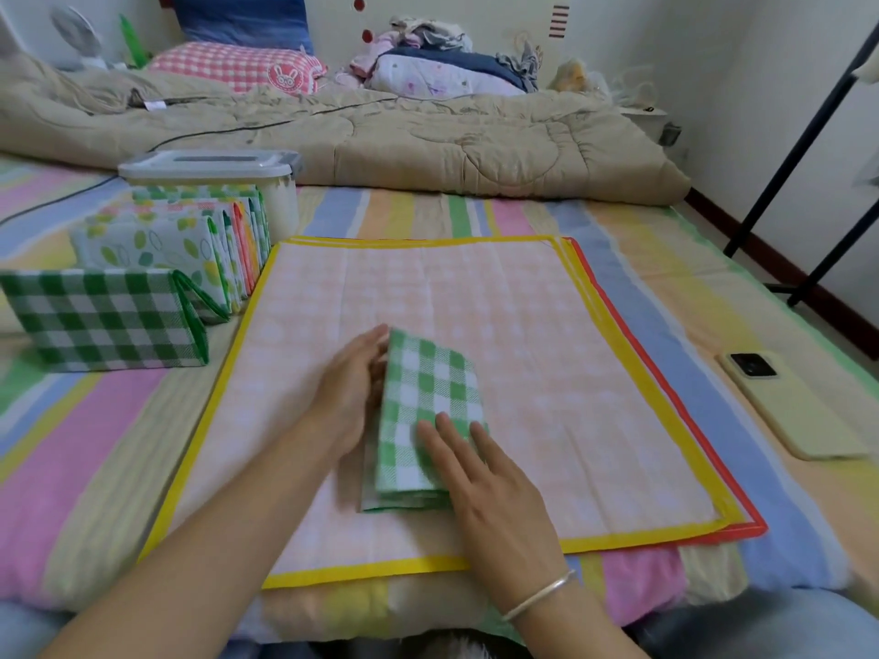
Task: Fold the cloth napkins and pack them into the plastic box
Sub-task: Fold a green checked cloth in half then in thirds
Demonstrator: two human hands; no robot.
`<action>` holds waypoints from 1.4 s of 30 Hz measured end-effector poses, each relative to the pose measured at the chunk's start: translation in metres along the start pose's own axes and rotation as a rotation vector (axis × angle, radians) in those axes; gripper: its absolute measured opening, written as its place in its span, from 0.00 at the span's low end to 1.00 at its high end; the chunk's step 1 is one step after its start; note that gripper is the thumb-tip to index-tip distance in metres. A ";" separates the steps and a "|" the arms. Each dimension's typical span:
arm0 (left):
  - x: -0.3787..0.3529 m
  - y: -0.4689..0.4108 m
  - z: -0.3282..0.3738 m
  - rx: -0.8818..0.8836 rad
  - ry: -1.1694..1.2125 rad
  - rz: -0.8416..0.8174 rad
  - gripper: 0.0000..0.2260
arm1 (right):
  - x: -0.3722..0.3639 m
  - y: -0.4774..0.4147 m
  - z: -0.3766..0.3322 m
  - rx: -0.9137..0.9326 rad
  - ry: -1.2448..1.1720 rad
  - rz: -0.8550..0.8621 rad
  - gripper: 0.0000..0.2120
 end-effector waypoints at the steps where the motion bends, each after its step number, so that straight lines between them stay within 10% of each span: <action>1: 0.012 -0.010 0.005 -0.051 -0.019 0.056 0.14 | -0.005 0.002 -0.001 0.052 0.036 -0.017 0.30; 7: 0.045 -0.009 0.015 -0.670 -0.922 -0.066 0.23 | -0.014 -0.001 -0.003 0.183 0.135 -0.112 0.26; 12: 0.041 -0.004 -0.010 -0.742 -1.487 -0.263 0.31 | -0.016 -0.003 -0.002 0.221 0.159 -0.080 0.24; 22: 0.049 -0.004 -0.018 -0.721 -1.688 -0.318 0.31 | -0.006 0.003 0.013 0.216 -0.073 -0.171 0.28; 26: 0.049 -0.004 -0.026 -0.835 -1.768 -0.252 0.38 | 0.012 -0.006 0.031 -0.152 -0.527 -0.190 0.28; 28: 0.049 -0.003 -0.029 -0.836 -1.790 -0.226 0.38 | 0.022 -0.013 0.033 -0.264 -0.263 -0.003 0.20; 33: 0.044 0.003 -0.032 -0.778 -1.872 -0.126 0.38 | 0.020 -0.021 0.023 -0.519 -0.042 -0.441 0.19; 42: 0.046 0.016 -0.023 -0.600 -1.784 0.139 0.31 | 0.004 -0.035 0.019 -0.796 -0.696 -0.064 0.11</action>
Point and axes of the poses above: each hand's wrist, its own y-axis away from the middle knuckle, its own x-axis out of the back of the hand, z = x × y, the point moved 3 cm from there along -y, towards the middle knuckle, and after that the axes turned 9 degrees about z, right-handed, at the moved point
